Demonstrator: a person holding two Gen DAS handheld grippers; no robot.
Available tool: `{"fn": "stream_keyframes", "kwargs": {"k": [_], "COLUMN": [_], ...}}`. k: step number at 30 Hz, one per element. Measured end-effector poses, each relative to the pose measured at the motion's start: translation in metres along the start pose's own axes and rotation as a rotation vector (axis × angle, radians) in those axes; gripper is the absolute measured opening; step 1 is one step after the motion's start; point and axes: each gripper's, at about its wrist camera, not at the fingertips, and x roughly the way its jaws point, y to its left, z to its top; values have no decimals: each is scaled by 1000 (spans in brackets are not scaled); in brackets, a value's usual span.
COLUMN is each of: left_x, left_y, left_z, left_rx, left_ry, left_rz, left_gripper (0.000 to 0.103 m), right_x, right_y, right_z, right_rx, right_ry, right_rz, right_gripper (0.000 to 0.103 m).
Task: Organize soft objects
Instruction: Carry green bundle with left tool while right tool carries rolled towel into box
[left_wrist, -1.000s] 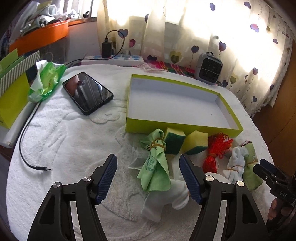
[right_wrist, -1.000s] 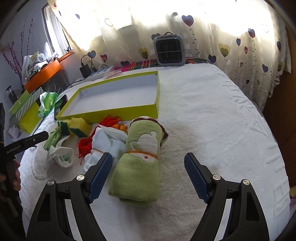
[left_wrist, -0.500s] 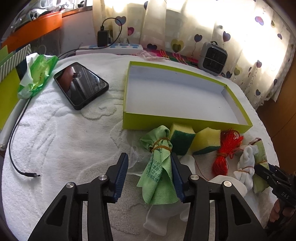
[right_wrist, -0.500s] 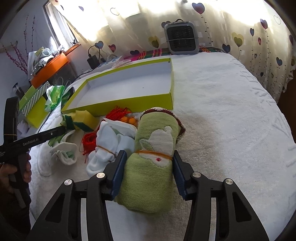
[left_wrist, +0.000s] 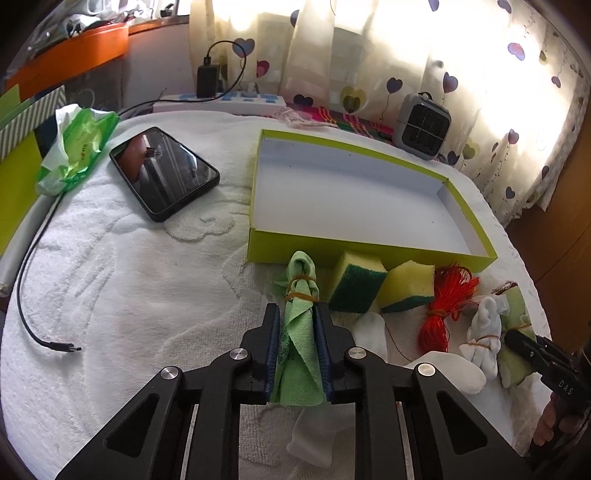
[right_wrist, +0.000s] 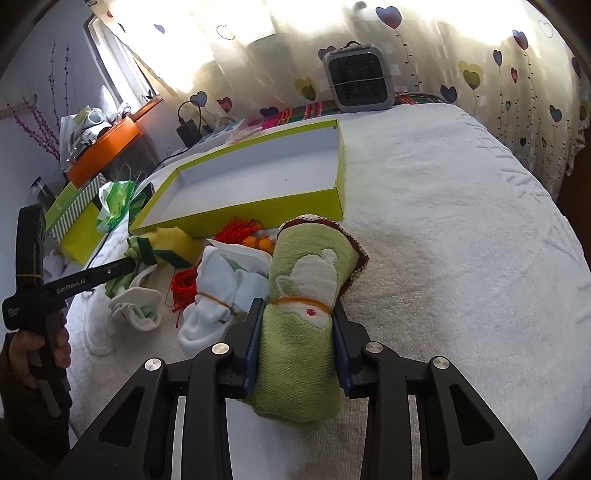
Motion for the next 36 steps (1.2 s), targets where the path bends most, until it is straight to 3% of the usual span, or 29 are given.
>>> {"fn": "stream_keyframes", "kwargs": {"k": [24,29,32,34,36], "left_x": [-26,-15,-10,-7,-2], "left_y": [0,-1,-5,-9,-11], "left_z": [9,5,2,2,3], "left_rx": [-1,9,10,32,44], "left_ry": [-69,-16,0,0,17], "left_rz": [2,-30,-58,-25,-11], "left_gripper": [15,15,21,29,30], "right_x": [-23,-24,-23,-22,-21], "right_y": [0,1,0,0,1], "right_z": [15,17,15,15,14], "right_rx": [-7,-8,-8,-7,-7], "right_ry": [-88,-97,-93,-89,-86], "right_rz": [-30,-33,-37,-36,-35], "right_gripper": [32,32,32,32,32]}}
